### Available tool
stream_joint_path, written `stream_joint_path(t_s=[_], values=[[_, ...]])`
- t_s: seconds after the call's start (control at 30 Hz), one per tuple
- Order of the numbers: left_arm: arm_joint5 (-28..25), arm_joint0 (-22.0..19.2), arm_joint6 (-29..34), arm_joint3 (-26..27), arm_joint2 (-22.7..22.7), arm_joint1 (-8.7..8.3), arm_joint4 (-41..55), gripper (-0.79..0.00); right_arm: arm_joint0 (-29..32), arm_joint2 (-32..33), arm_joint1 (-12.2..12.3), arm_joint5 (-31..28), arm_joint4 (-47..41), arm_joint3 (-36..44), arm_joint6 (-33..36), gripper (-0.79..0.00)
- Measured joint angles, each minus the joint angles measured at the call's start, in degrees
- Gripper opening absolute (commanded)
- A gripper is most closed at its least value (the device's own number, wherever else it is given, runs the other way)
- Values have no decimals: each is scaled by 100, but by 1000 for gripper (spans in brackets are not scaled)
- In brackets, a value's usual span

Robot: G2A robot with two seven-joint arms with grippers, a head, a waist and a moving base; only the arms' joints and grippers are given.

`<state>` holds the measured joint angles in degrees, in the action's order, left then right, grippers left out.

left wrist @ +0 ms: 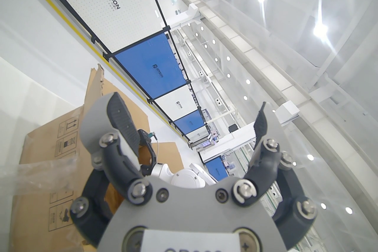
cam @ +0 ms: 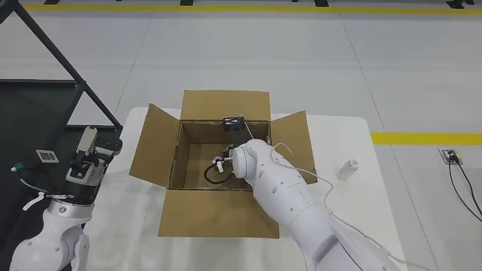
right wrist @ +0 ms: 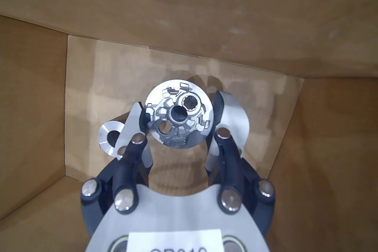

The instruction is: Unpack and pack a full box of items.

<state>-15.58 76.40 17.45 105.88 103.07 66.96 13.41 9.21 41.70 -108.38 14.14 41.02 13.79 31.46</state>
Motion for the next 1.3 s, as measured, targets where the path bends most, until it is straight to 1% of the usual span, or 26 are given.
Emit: stream_joint_path(t_s=[0.03,0.1,0.2,0.23,0.67,0.93,1.17,1.3], values=[[0,0,0,0,0,0,0,0,-7,9,-5,-17,-5,-20,-5,-533],[0,0,0,0,0,0,0,0,-20,27,-13,-54,-9,-59,-24,-579],[0,0,0,0,0,0,0,0,-42,52,-19,-108,-9,-88,-54,-751],[0,0,0,0,0,0,0,0,-49,60,-20,-127,-8,-91,-66,-785],[0,0,0,0,0,0,0,0,-34,125,64,-553,188,106,-123,-785],[0,0,0,0,0,0,0,0,143,273,260,-790,309,463,-156,-785],[0,0,0,0,0,0,0,0,511,473,537,-713,572,1260,-119,-785],[0,0,0,0,0,0,0,0,914,655,771,-540,903,2130,101,-785]])
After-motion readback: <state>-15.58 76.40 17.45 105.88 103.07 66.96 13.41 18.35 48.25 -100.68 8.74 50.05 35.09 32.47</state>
